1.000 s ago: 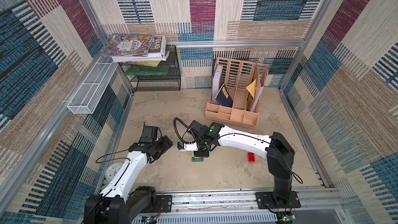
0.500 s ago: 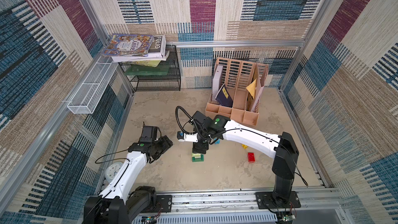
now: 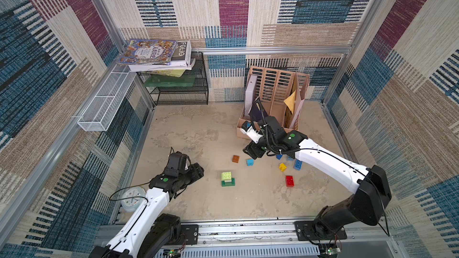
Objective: Assemble the number 1 with lego
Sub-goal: Pick up the lego brick from the center of the board.
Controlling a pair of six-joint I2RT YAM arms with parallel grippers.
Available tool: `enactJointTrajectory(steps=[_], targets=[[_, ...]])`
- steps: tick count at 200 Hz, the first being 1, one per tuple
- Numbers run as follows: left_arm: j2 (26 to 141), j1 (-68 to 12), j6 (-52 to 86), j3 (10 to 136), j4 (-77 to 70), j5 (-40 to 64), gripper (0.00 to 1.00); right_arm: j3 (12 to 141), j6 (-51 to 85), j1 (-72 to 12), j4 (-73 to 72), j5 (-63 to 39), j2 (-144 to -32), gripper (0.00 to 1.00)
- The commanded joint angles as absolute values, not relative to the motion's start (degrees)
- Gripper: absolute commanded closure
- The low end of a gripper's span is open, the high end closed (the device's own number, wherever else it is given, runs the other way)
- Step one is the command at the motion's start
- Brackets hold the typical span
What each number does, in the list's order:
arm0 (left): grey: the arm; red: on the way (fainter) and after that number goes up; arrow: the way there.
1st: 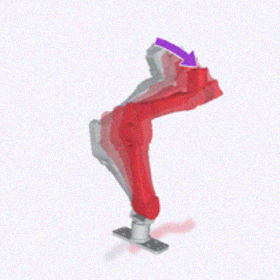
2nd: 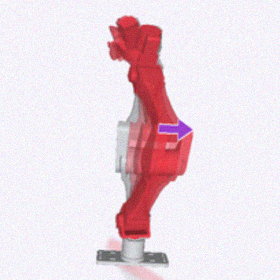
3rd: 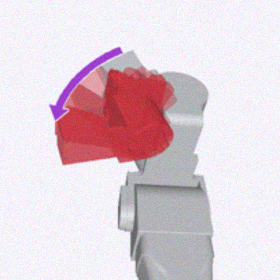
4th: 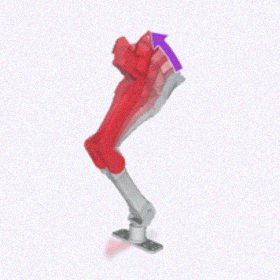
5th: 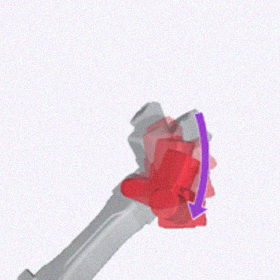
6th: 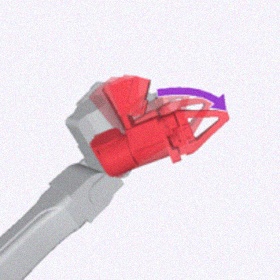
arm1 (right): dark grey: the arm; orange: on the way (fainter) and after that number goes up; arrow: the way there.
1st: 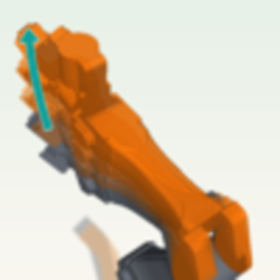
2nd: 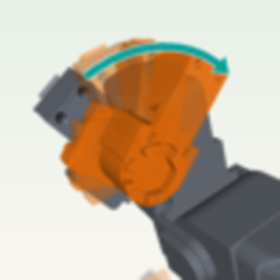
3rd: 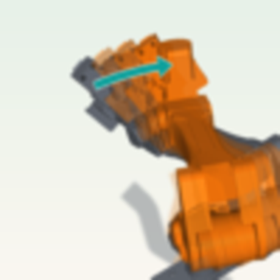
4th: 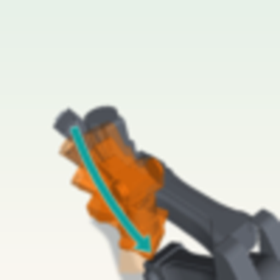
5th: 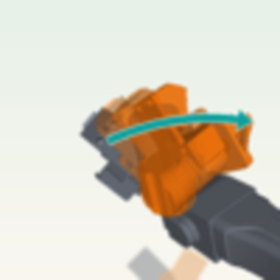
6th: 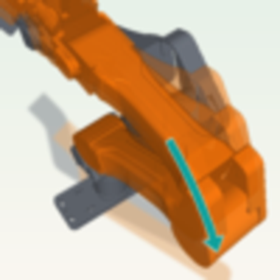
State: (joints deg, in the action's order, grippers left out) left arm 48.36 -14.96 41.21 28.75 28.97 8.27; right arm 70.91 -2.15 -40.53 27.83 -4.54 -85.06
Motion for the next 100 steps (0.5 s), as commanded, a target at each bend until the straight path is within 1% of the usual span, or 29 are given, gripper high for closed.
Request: enactJointTrajectory(steps=[1, 29, 51, 84, 100], targets=[[43.59, -20.53, 43.33, 26.40, 28.50, -0.05, 0.25, 68.47, 3.06, -38.33, 25.44, -4.09, -82.25, 0.22], [35.96, -31.37, 47.93, 22.34, 29.62, -8.63, 0.27, 64.76, 2.72, -36.19, 25.16, -5.23, -78.63, 0.23], [32.19, -42.07, 50.32, 19.97, 30.63, -16.50, 0.27, 61.94, 1.31, -35.07, 24.95, -6.06, -76.45, 0.23], [31.94, -56.67, 51.51, 18.24, 29.69, -26.76, 0.26, 58.91, -0.21, -33.89, 25.35, -6.68, -73.44, 0.23], [33.16, -63.08, 52.34, 16.72, 26.12, -30.48, 0.26, 57.37, -0.36, -33.56, 24.88, -6.77, -71.88, 0.23]])
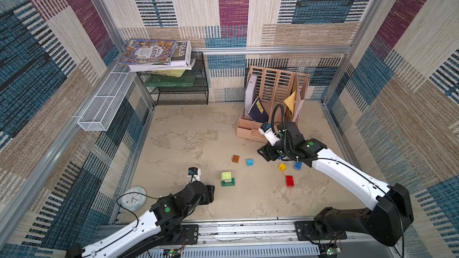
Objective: Assemble the number 1 with lego
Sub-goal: Pick up the lego brick from the center of the board.
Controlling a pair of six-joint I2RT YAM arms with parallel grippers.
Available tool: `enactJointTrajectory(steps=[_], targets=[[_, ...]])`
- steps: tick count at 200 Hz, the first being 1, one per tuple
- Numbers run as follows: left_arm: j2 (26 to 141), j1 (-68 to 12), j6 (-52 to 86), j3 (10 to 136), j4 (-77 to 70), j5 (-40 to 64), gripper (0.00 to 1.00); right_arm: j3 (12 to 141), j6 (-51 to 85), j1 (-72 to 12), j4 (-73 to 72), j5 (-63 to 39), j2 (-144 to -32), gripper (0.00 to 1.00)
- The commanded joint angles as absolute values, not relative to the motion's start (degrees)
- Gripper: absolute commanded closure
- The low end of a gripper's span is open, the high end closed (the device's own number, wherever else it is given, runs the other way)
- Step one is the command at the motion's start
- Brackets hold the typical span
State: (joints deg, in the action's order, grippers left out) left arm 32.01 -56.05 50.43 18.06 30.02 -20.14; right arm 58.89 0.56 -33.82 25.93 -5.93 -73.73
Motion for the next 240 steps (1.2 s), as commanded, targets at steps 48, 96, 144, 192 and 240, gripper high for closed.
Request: enactJointTrajectory(steps=[48, 96, 144, 192, 240], targets=[[47.96, -77.15, 52.07, 19.70, 19.01, -44.16, 0.21, 54.01, -0.35, -32.97, 23.90, -6.69, -68.28, 0.23], [58.97, -78.84, 49.50, 17.66, 2.51, -46.95, 0.20, 52.50, -1.40, -32.51, 24.10, -6.68, -66.48, 0.24], [70.06, -78.84, 41.64, 16.70, -15.67, -45.97, 0.20, 52.34, -1.92, -31.96, 25.63, -6.73, -64.80, 0.24], [77.31, -78.84, 45.45, 18.92, -16.32, -49.88, 0.20, 52.32, -2.89, -31.24, 26.27, -7.00, -64.29, 0.24], [77.42, -78.84, 49.34, 16.78, -17.60, -54.11, 0.19, 51.77, -2.63, -30.58, 25.77, -7.65, -64.00, 0.25]])
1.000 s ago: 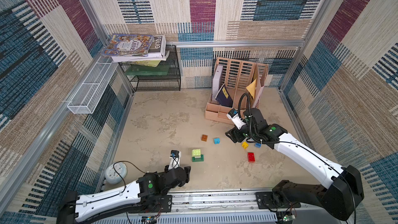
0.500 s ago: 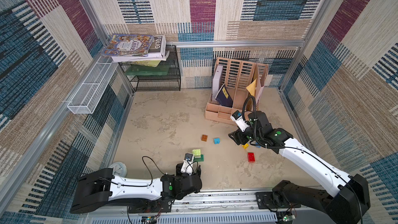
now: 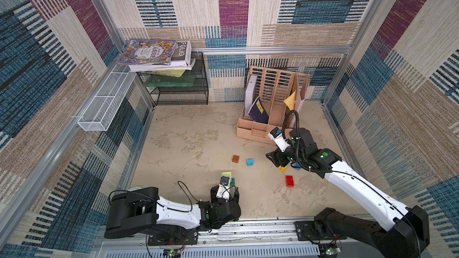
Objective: Assemble the number 1 with lego
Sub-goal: Pick up the lego brick from the center of the board.
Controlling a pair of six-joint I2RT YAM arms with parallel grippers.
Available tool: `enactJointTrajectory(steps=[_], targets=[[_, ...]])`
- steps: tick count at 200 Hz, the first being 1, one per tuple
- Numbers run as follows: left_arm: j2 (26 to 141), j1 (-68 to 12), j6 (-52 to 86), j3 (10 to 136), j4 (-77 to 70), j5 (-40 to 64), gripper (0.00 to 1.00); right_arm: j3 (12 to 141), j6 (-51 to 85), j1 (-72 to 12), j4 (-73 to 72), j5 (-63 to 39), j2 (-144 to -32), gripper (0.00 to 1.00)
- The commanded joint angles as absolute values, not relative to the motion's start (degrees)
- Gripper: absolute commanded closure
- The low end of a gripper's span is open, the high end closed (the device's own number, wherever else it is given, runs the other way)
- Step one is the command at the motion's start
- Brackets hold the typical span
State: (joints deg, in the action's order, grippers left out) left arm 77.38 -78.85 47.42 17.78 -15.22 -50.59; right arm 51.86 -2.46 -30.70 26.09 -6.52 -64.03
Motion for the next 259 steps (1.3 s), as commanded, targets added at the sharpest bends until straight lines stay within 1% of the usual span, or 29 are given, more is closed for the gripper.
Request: enactJointTrajectory(steps=[1, 72, 98, 135, 143, 235, 259], targets=[[77.42, -78.84, 49.23, 16.74, -17.77, -54.17, 0.19, 51.72, -2.64, -30.59, 25.76, -7.65, -63.99, 0.25], [82.12, -77.18, 39.79, 14.73, -33.21, -52.94, 0.21, 51.94, -2.64, -29.81, 25.65, -7.99, -63.81, 0.25], [82.62, -76.65, 39.38, 14.50, -34.53, -53.70, 0.21, 51.84, -2.66, -29.63, 25.57, -8.25, -63.87, 0.26], [82.86, -76.38, 39.64, 14.15, -34.46, -55.74, 0.25, 51.92, -2.79, -29.53, 25.44, -8.90, -64.20, 0.26], [82.89, -76.29, 39.57, 13.94, -37.01, -56.05, 0.26, 51.94, -2.97, -29.53, 25.44, -8.97, -64.31, 0.26], [84.29, -74.93, 37.83, 12.74, -42.35, -57.13, 0.32, 52.67, -3.33, -29.34, 25.20, -10.12, -65.57, 0.26], [84.20, -74.54, 37.46, 12.63, -42.63, -57.04, 0.36, 52.65, -3.24, -29.26, 25.04, -10.60, -65.94, 0.27]])
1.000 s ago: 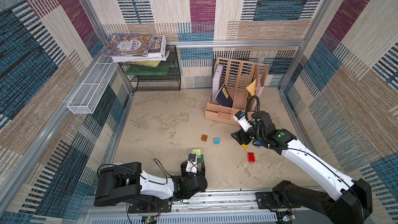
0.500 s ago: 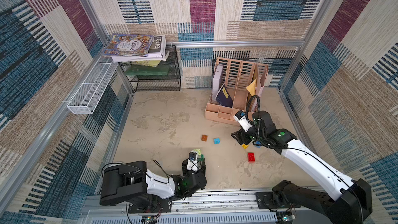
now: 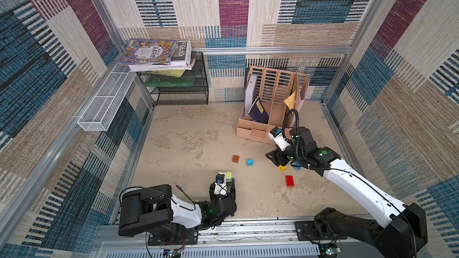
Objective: Assemble the number 1 with lego
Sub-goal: Pick up the lego brick from the center of the board, then place the lego brick at the center of the board.
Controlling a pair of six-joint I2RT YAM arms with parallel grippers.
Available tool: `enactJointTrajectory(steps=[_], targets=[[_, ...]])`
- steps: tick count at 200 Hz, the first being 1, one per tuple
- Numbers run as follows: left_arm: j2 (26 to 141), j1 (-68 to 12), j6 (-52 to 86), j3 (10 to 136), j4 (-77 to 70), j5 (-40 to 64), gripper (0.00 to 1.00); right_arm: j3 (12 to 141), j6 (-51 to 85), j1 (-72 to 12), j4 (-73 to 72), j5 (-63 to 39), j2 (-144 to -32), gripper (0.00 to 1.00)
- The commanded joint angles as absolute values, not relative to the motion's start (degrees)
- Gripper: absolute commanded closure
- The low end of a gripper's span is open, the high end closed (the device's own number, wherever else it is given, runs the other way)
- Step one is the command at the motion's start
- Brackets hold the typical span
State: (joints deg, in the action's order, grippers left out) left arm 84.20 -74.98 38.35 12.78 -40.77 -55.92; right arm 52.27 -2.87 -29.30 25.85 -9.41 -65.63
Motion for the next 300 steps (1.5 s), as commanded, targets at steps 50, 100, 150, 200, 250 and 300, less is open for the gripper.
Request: enactJointTrajectory(steps=[50, 100, 150, 200, 250, 300], targets=[[84.37, -73.66, 36.74, 12.88, -42.63, -55.95, 0.44, 52.63, -3.41, -28.90, 24.78, -10.90, -66.18, 0.27], [83.05, -73.26, 34.31, 13.89, -41.15, -56.20, 0.54, 52.74, -3.63, -28.56, 24.60, -11.42, -66.47, 0.27], [73.32, -73.21, 34.45, 17.67, -22.68, -58.05, 0.63, 52.49, -3.76, -28.12, 24.46, -11.65, -66.51, 0.27], [61.56, -73.21, 41.38, 18.02, -4.09, -59.09, 0.69, 52.50, -3.12, -27.74, 24.22, -10.66, -66.80, 0.27], [48.87, -71.73, 49.76, 22.17, 20.24, -55.13, 0.79, 52.60, -3.15, -27.77, 24.35, -10.65, -66.63, 0.27], [46.34, -64.00, 47.39, 31.70, 36.20, -37.38, 1.00, 52.06, -2.68, -27.82, 24.23, -11.13, -66.27, 0.27]])
